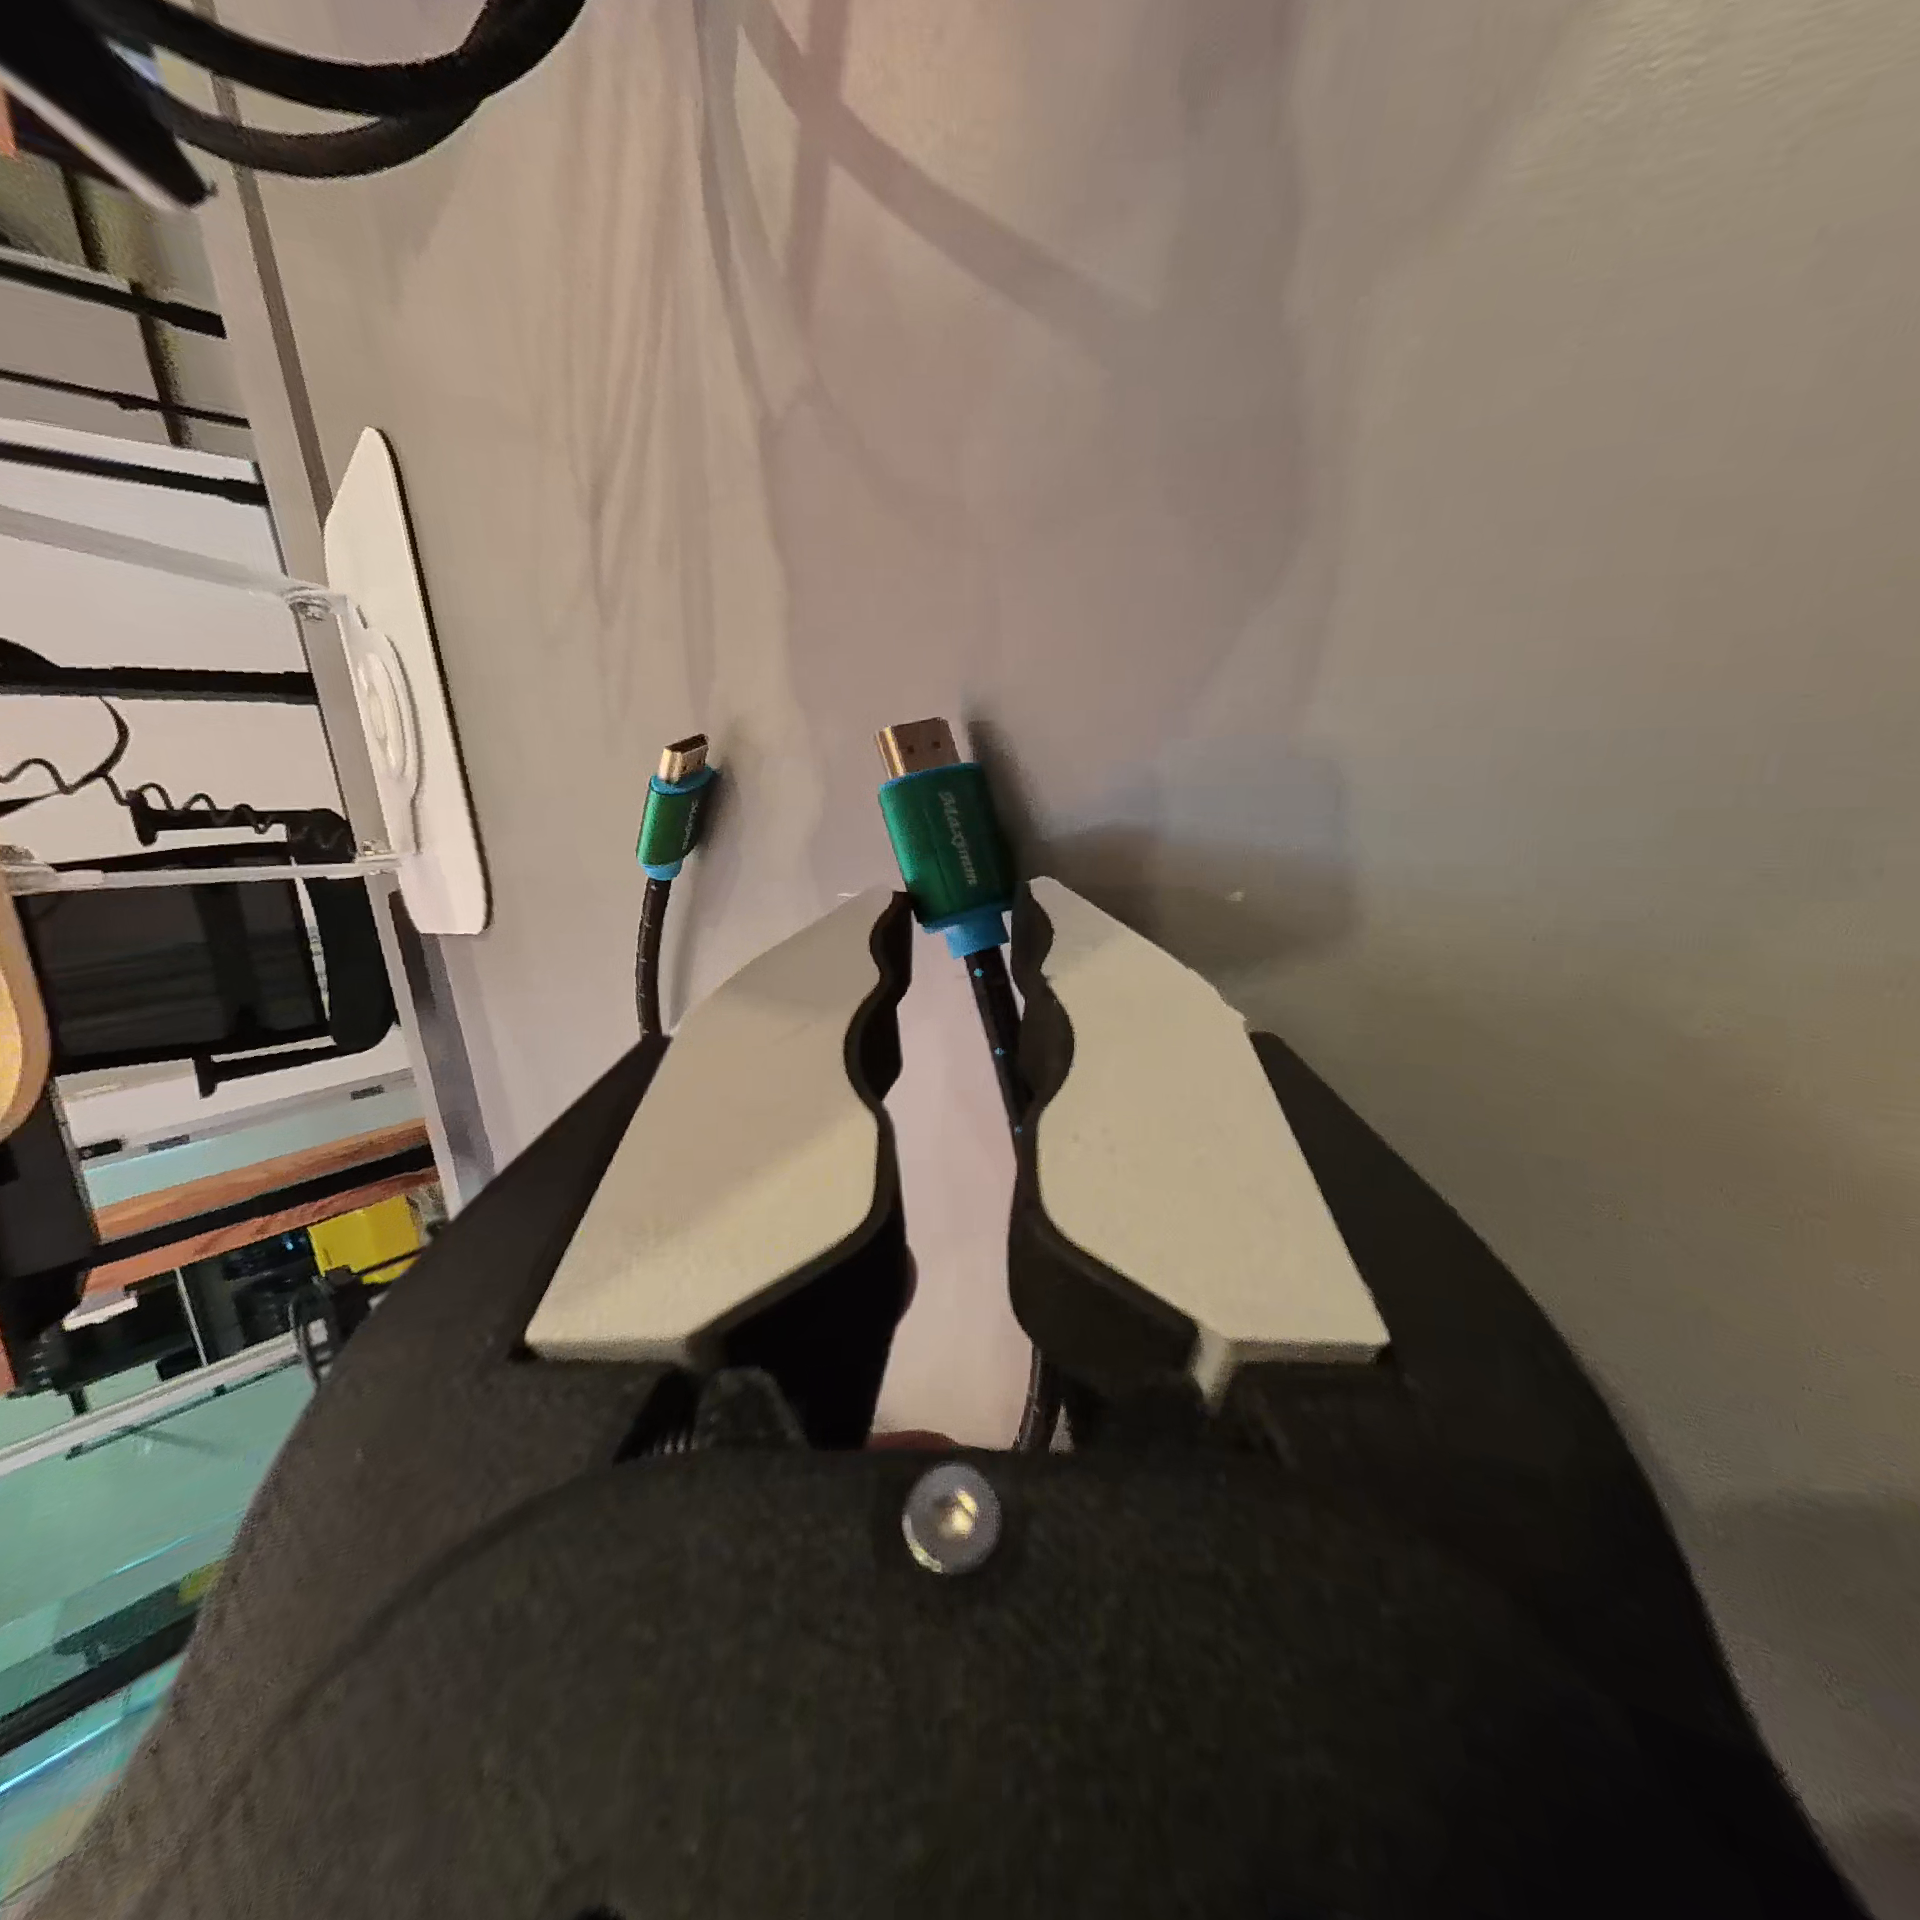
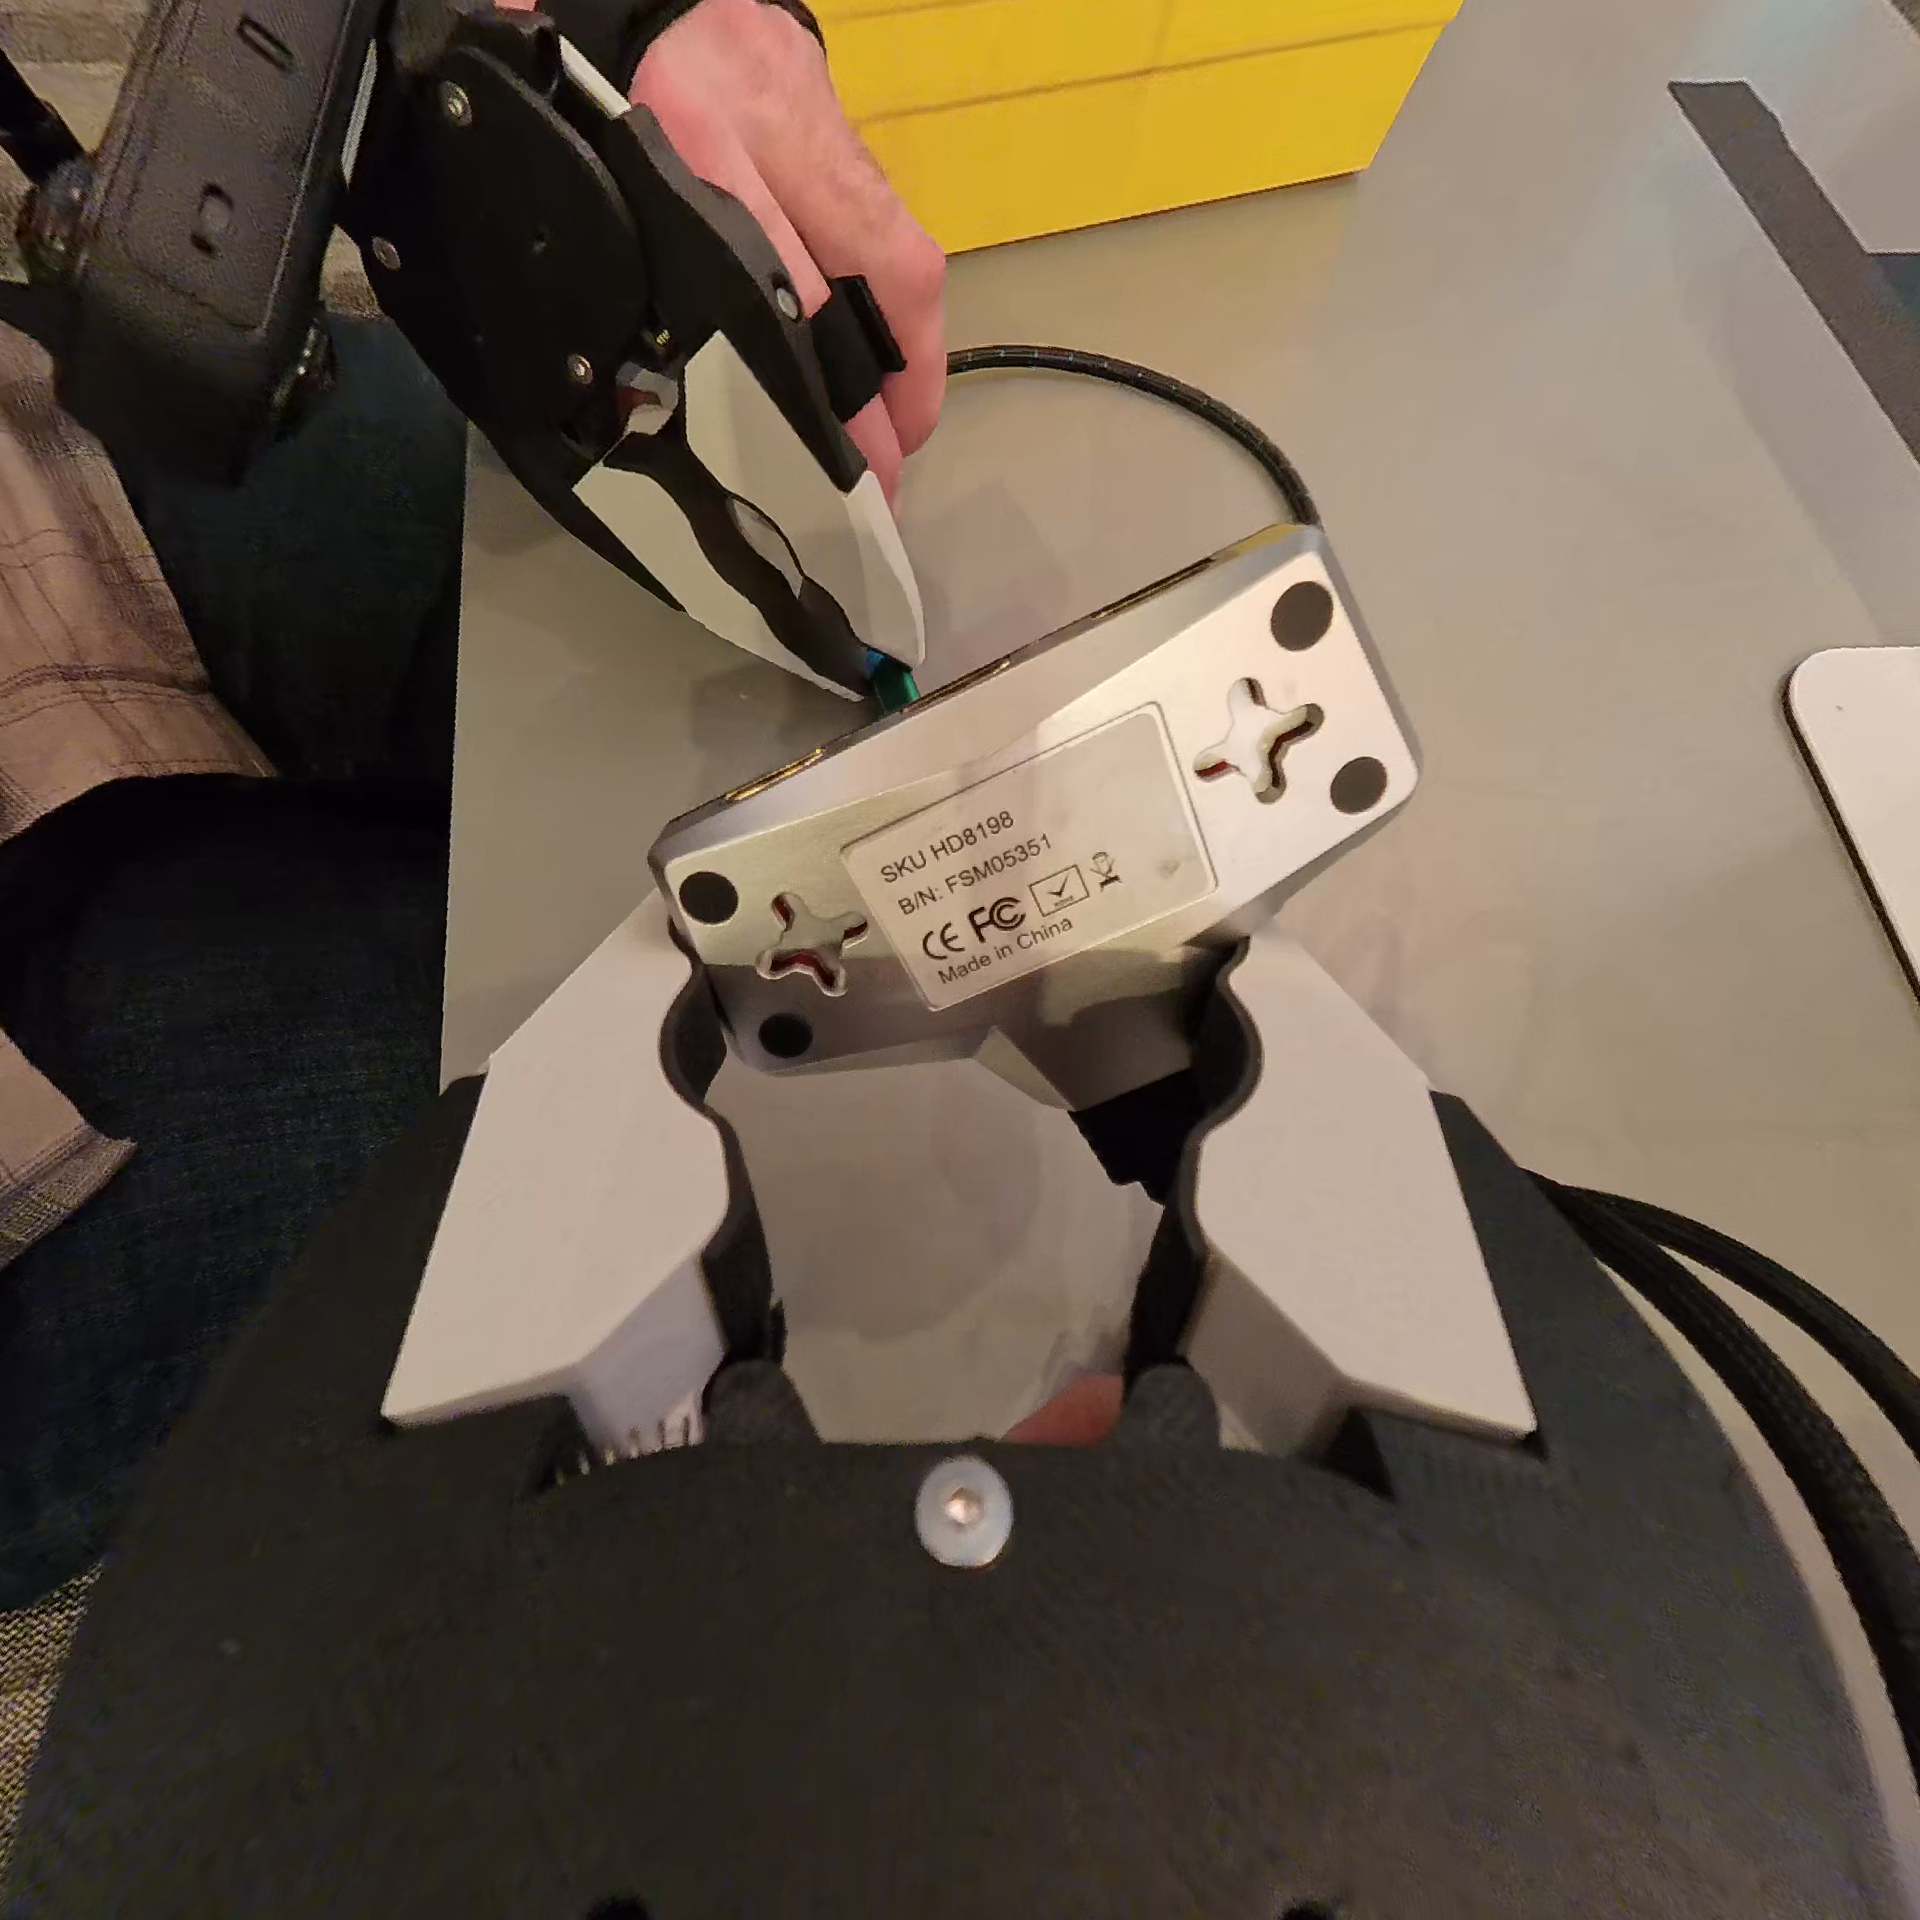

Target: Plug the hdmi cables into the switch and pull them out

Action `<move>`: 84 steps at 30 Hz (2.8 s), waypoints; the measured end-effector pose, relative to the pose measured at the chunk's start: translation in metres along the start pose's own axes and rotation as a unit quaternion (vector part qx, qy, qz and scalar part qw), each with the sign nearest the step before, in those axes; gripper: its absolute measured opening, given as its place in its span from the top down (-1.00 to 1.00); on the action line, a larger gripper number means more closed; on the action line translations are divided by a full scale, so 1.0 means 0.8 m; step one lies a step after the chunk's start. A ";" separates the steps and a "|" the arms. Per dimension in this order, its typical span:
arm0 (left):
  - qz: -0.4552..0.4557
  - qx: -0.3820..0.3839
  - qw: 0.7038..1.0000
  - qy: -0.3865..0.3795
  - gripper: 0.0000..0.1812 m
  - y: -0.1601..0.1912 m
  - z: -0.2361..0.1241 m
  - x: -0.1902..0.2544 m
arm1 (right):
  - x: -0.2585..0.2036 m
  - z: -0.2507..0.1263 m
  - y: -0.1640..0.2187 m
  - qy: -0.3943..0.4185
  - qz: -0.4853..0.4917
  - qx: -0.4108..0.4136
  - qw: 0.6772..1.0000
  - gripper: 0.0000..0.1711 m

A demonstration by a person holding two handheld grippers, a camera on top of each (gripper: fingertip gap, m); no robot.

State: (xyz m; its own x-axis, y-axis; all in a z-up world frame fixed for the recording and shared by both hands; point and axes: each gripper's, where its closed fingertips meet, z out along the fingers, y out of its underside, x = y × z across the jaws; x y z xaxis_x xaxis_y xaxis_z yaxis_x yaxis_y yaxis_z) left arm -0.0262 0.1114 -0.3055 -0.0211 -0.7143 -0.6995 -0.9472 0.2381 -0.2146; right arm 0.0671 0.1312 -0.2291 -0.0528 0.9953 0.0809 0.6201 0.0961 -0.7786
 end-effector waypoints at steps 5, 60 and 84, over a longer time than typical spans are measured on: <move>-0.031 0.003 0.999 0.016 0.82 0.001 -0.001 0.000 | -0.001 0.011 0.015 0.005 -0.014 -0.045 0.999 -0.07; -0.275 0.145 0.943 0.118 0.88 -0.035 -0.055 -0.062 | -0.015 0.052 -0.025 0.088 -0.209 -0.059 0.972 0.37; -0.373 0.199 0.885 0.194 0.91 -0.044 -0.059 -0.077 | 0.010 0.073 -0.057 0.250 -0.362 -0.059 0.896 0.74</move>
State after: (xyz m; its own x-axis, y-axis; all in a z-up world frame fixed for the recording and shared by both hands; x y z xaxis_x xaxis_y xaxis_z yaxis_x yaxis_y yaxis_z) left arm -0.0066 0.1162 -0.2225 0.3825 -0.9239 0.0081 -0.5575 -0.2377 -0.7954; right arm -0.0078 0.1352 -0.2292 -0.1359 0.5405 0.8303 0.6449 0.6845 -0.3400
